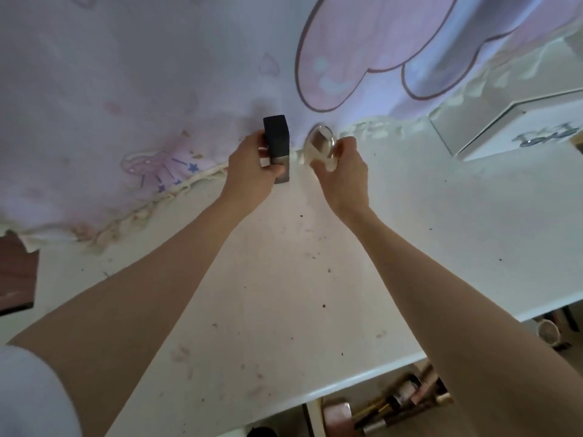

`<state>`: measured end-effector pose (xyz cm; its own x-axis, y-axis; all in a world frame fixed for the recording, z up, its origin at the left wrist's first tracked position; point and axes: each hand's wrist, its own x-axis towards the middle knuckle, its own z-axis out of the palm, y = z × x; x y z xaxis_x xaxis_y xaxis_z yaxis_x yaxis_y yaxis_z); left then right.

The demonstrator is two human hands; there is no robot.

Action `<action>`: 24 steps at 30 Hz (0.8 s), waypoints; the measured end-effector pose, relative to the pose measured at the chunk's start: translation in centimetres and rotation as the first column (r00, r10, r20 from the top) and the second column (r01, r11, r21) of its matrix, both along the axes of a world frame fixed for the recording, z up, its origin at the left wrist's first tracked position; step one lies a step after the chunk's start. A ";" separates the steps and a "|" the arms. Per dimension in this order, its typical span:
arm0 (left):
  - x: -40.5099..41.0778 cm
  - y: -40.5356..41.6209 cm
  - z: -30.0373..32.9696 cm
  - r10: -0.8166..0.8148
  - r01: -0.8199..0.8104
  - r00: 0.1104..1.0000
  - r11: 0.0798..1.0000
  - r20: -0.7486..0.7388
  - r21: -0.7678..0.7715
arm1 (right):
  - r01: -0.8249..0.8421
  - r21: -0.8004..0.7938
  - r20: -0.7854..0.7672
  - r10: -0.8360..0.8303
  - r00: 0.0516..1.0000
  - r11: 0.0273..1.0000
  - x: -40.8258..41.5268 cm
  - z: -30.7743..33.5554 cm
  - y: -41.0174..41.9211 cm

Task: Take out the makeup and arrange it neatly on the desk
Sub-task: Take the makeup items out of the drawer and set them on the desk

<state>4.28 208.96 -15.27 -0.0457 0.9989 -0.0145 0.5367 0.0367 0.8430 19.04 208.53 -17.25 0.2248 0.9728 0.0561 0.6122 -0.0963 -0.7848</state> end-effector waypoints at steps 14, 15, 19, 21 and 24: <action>1.5 0.8 -1.1 0.042 -0.041 0.998 0.999 0.056 -0.015 | -0.032 -0.096 -0.034 0.029 0.999 0.995 0.0 -1.3 -1.1; 1.5 -0.1 -1.4 0.054 -0.052 0.997 0.998 0.060 -0.048 | -0.047 -0.118 0.001 0.047 0.999 0.992 0.4 -1.5 -2.0; 2.2 -6.2 -2.9 0.011 -0.017 0.998 0.996 -0.069 -0.085 | -0.099 -0.139 0.255 0.132 0.958 0.985 3.1 -2.4 -7.4; 3.1 -9.7 -3.6 -0.117 0.096 0.958 0.991 -0.260 -0.092 | -0.146 -0.162 0.421 0.202 0.884 0.976 4.9 -2.8 -10.6; 5.0 -14.8 -4.4 -0.342 0.289 0.762 0.940 -0.550 -0.184 | -0.165 -0.207 0.516 0.251 0.819 0.964 7.6 -2.9 -15.6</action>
<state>9.32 194.20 -19.65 0.2450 0.9543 -0.1709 0.9082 -0.1643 0.3849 26.67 192.94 -20.13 -0.0068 0.9992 -0.0393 0.9484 -0.0060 -0.3169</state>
